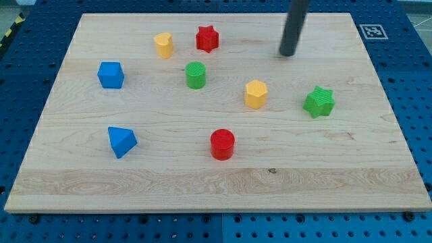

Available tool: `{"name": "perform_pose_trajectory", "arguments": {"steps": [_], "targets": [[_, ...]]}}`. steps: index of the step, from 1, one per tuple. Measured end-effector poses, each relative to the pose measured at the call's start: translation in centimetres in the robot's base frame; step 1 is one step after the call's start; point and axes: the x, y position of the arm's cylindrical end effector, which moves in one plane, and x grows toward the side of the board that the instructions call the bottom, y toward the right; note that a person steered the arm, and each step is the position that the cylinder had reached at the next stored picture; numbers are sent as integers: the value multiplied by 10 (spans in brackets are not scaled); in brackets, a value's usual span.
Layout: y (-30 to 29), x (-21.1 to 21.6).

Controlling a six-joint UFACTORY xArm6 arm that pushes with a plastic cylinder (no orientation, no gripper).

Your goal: Slide green star towards center right

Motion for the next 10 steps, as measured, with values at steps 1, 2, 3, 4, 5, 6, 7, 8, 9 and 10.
{"name": "perform_pose_trajectory", "arguments": {"steps": [1,2,3,4,5,6,7,8,9,10], "targets": [[-17,0],[6,48],[18,86],[18,90],[20,170],[20,174],[20,174],[47,159],[70,141],[70,141]]}}
